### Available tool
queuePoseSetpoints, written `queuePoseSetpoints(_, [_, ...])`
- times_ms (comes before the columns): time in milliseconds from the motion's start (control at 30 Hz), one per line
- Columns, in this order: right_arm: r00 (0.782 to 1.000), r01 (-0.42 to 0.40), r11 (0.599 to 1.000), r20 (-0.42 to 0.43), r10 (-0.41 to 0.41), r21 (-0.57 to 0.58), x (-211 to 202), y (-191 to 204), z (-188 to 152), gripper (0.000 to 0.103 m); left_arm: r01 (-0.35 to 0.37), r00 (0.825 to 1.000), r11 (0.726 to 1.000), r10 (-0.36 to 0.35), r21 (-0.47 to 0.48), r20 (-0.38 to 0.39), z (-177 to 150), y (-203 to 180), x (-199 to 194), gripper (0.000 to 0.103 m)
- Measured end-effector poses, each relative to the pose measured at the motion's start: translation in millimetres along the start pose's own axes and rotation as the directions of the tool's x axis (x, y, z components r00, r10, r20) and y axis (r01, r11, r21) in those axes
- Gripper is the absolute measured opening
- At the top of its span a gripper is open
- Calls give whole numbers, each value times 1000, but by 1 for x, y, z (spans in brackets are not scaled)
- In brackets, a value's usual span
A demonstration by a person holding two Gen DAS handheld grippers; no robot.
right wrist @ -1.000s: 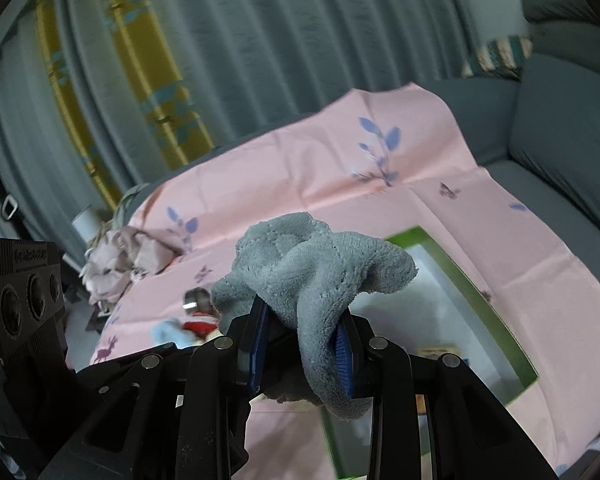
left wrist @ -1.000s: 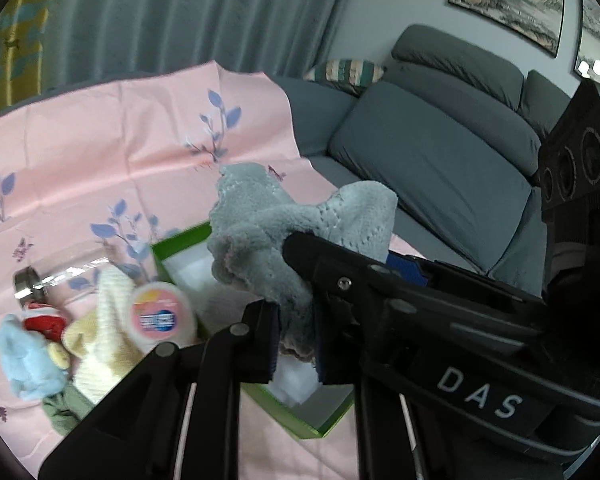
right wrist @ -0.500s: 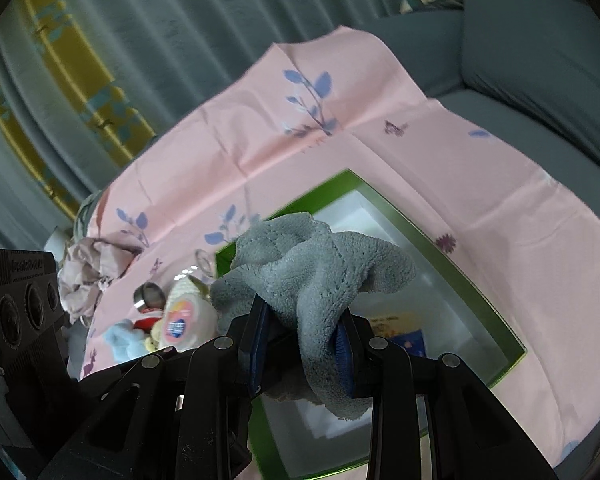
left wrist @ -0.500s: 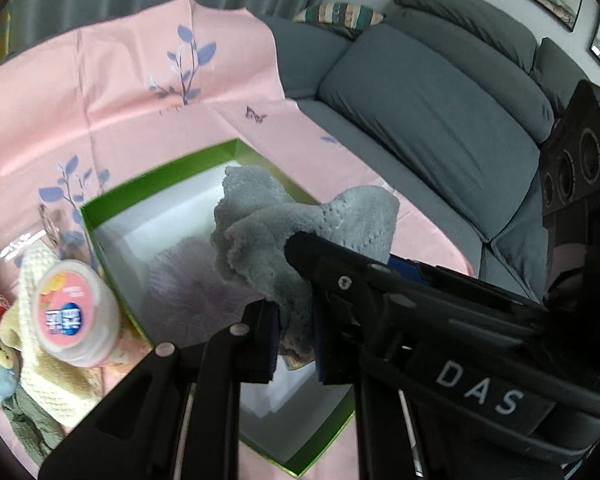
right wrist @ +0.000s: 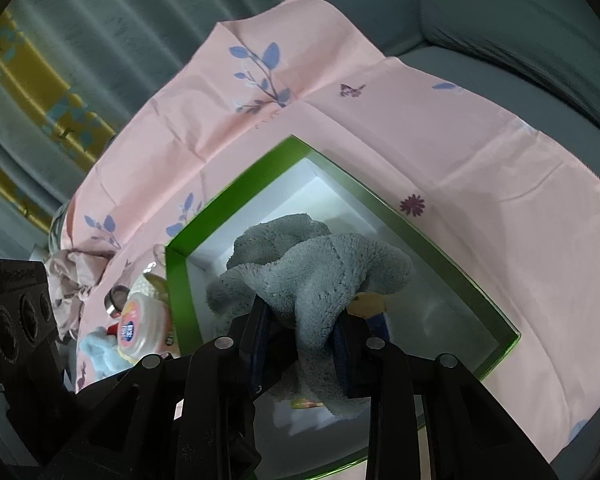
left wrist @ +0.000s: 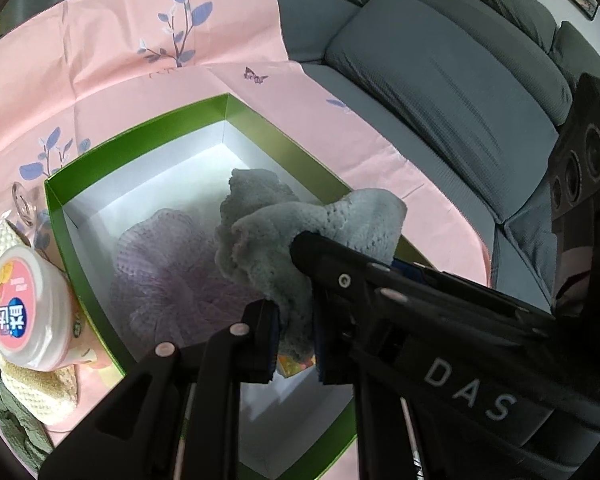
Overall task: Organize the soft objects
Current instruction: 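Lower the grey towel into the box and open the right tool, then move the right tool back to the blue plush toy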
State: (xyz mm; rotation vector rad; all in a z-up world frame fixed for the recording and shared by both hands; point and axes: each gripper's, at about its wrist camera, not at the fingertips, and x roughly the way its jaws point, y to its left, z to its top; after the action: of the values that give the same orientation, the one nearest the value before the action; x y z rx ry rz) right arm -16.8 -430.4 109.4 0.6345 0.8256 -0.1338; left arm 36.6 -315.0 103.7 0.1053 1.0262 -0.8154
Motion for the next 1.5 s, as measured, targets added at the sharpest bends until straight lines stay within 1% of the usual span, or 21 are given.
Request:
queuePoseSetpoints(167, [1000,15,1000,-3,-15,25,3,-6,0,25,-10,1000,1000,10,0,-19,1,-2,7,11])
queuePoseSetpoints(467, [999,34,998,-10,-34,46,5,-11,1,23,-19,999,1000,18,-15,-45,2,1,12,16])
queuePoseSetpoints(567, [999,42,998,-15,-42,51,5,-12,1,24,-21,999,1000,20,-11,-43,1,1,10,18])
queuePoseSetpoints(600, [999,45,998,-14,-45,49,4,-12,2,25,-25,999,1000,25,-10,-41,1,0,9,20])
queuePoseSetpoints(633, [999,46,998,-11,-45,48,3,-12,2,28,-33,999,999,33,-7,-37,1,0,7,25])
queuePoseSetpoints(700, [998,57,998,4,-57,41,-1,-10,2,36,-43,999,999,42,-5,-25,-1,0,1,31])
queuePoseSetpoints(767, [997,69,997,27,-70,35,-8,-8,1,53,-42,999,999,42,-8,-6,-2,1,-7,43])
queuePoseSetpoints(800, [997,68,997,37,-69,30,-10,-7,1,58,-41,999,999,41,-11,6,-2,1,-12,47])
queuePoseSetpoints(833, [997,57,998,58,-58,19,-16,-5,1,67,-47,999,999,48,-12,22,-3,1,-19,51])
queuePoseSetpoints(867, [996,47,999,72,-48,16,-20,-4,1,74,-55,998,998,55,-15,35,-3,1,-24,58])
queuePoseSetpoints(900, [995,32,999,94,-33,17,-26,-4,1,76,-60,997,998,61,-17,50,-3,1,-30,61])
queuePoseSetpoints(967, [992,8,1000,123,-11,23,-35,-3,1,77,-57,995,998,58,-18,81,-5,1,-43,74])
queuePoseSetpoints(1033, [989,-8,1000,146,6,12,-44,1,0,77,-45,993,999,47,-25,104,-8,2,-56,78])
queuePoseSetpoints(1200, [982,-2,1000,186,5,-15,-58,11,-3,77,-41,988,997,50,-58,145,-12,12,-88,81])
queuePoseSetpoints(1267, [980,-2,1000,200,8,-31,-64,17,-4,78,-49,983,996,62,-81,175,-17,20,-104,86])
queuePoseSetpoints(1300, [979,-1,999,206,8,-37,-67,18,-5,79,-51,980,995,67,-90,188,-20,24,-110,87])
queuePoseSetpoints(1333, [976,0,999,217,10,-46,-71,21,-6,86,-52,976,993,72,-103,204,-24,30,-119,87])
queuePoseSetpoints(1367, [974,1,999,226,11,-50,-74,24,-7,90,-52,974,992,75,-115,214,-28,35,-126,87])
queuePoseSetpoints(1400, [972,-1,998,235,14,-57,-77,26,-8,91,-53,972,990,81,-130,222,-31,42,-133,87])
queuePoseSetpoints(1500, [967,-13,996,253,35,-88,-85,37,-11,91,-79,960,977,128,-197,250,-47,67,-157,87])
